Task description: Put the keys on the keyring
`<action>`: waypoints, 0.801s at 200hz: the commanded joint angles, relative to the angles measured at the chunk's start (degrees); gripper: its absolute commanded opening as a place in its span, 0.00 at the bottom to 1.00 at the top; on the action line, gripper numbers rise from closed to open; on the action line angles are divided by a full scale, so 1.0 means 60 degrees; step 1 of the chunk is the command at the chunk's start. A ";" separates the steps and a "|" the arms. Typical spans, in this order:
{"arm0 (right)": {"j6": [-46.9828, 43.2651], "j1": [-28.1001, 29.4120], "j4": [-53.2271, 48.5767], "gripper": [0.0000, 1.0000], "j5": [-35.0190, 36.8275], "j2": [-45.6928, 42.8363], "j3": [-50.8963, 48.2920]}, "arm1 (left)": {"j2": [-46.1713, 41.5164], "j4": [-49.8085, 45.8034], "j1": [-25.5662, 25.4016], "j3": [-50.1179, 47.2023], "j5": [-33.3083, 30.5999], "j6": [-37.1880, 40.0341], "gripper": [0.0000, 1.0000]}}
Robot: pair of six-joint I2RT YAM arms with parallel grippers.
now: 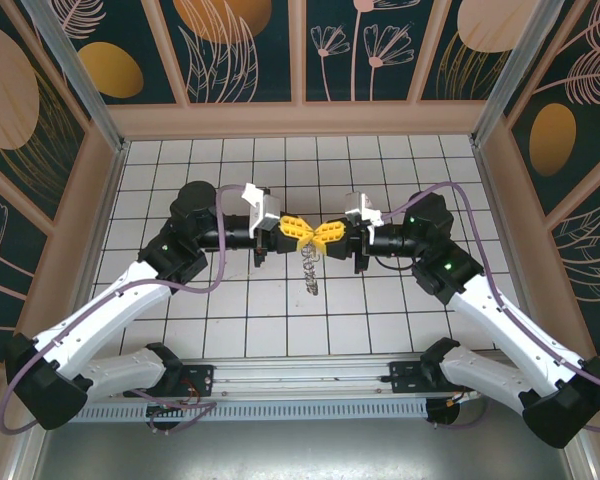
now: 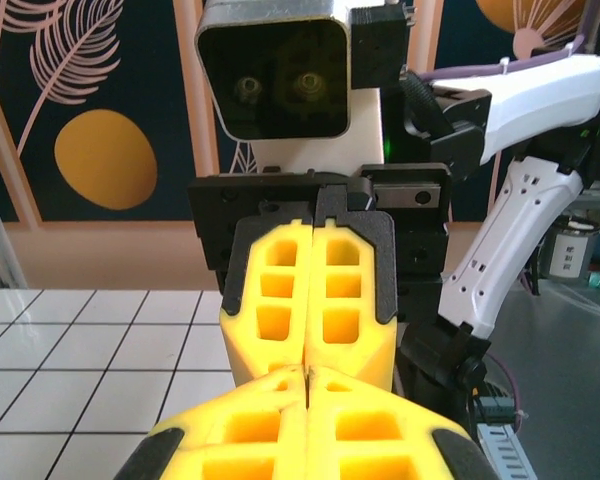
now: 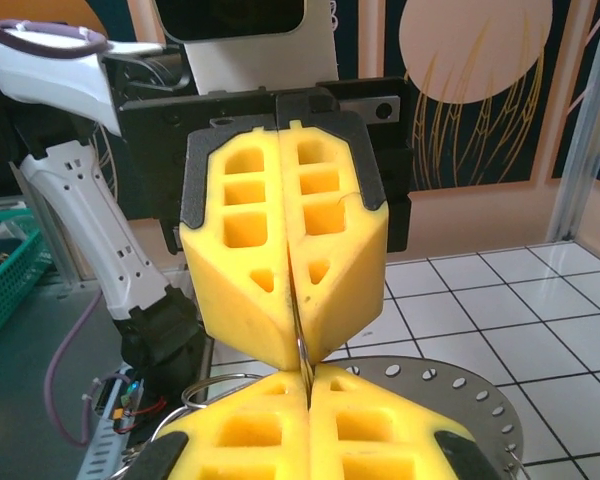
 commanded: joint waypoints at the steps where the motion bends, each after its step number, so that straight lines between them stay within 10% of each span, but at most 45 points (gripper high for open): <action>1: -0.0484 -0.0027 -0.0418 0.00 0.0320 -0.0034 0.0229 | 0.0059 -0.1066 -0.0055 0.0608 -0.0358 0.0627 0.06; 35: -0.1491 -0.0072 -0.1719 0.00 0.0692 0.0157 0.0752 | 0.0222 -0.2982 -0.0047 0.1189 -0.1131 0.1219 0.27; 160: -0.3174 0.0043 -0.4080 0.00 0.1685 0.1352 0.2295 | 0.1342 -0.6415 -0.0060 0.2859 -0.2241 0.2404 0.26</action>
